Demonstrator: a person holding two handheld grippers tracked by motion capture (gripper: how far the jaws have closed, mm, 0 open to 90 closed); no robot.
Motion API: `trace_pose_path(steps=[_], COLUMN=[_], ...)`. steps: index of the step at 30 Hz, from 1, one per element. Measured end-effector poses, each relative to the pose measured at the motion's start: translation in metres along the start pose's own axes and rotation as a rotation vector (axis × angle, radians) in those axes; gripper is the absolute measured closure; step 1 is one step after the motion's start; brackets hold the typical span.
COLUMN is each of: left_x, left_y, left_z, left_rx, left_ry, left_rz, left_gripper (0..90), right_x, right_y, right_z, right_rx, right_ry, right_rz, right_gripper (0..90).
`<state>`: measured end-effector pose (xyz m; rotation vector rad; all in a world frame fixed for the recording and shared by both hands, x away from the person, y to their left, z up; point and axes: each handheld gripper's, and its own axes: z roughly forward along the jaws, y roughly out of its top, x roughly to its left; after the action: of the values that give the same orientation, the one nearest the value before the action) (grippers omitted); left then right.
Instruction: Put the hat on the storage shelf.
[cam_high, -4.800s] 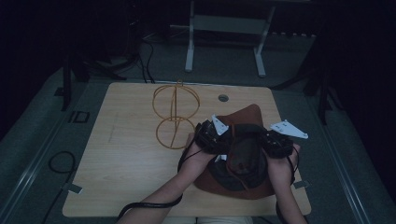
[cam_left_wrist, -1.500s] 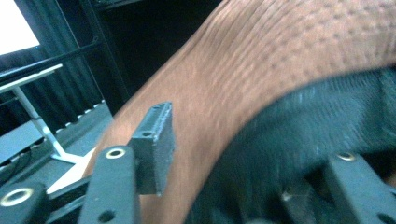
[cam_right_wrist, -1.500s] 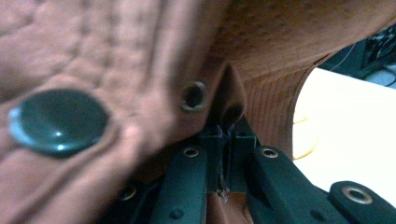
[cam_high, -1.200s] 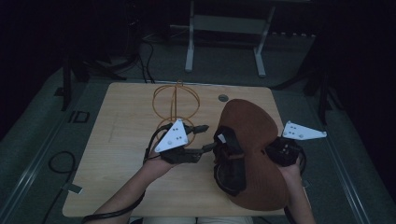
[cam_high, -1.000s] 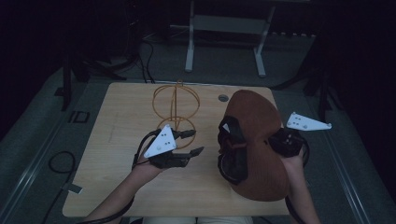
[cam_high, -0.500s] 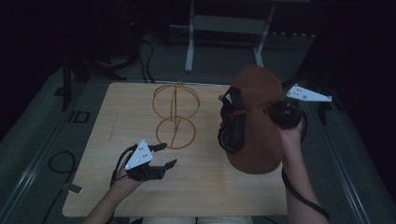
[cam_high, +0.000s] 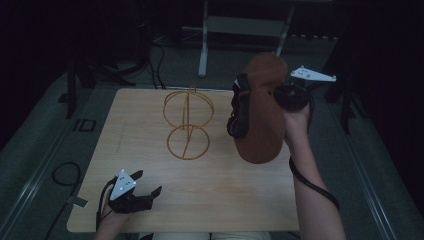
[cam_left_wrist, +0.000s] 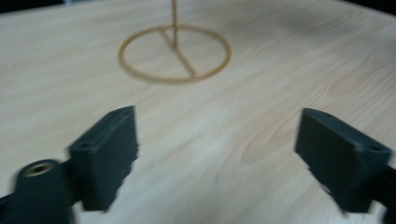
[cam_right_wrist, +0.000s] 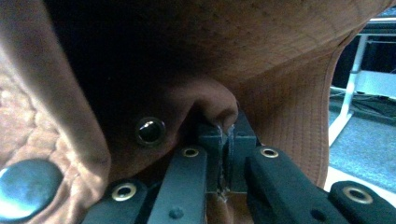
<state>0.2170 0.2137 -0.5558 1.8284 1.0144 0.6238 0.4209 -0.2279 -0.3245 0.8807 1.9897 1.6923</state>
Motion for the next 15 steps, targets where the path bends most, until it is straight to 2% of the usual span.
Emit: trace_pose_path(steps=[2, 4, 11, 15], left_x=[-0.001, 0.000, 0.005, 0.008], left_y=[-0.007, -0.013, -0.017, -0.018], left_z=[-0.004, -0.005, -0.008, -0.009], left_rx=[0.008, 0.001, -0.031, -0.042], left_ry=[0.056, 0.091, 0.105, 0.106], left_rz=[0.014, 0.013, -0.027, -0.049], left_gripper=[2.6, 2.4, 2.5, 2.5], right_x=[0.000, 0.001, 0.017, 0.033], right_y=[0.006, 0.013, 0.032, 0.040], right_z=[0.009, 0.019, 0.057, 0.083], right_rx=[0.001, 0.000, 0.028, 0.060], right_ry=[-0.017, -0.020, -0.028, 0.011], right_rz=[-0.008, -0.009, -0.015, -0.021], right_gripper=[87.2, 87.2, 87.2, 87.1])
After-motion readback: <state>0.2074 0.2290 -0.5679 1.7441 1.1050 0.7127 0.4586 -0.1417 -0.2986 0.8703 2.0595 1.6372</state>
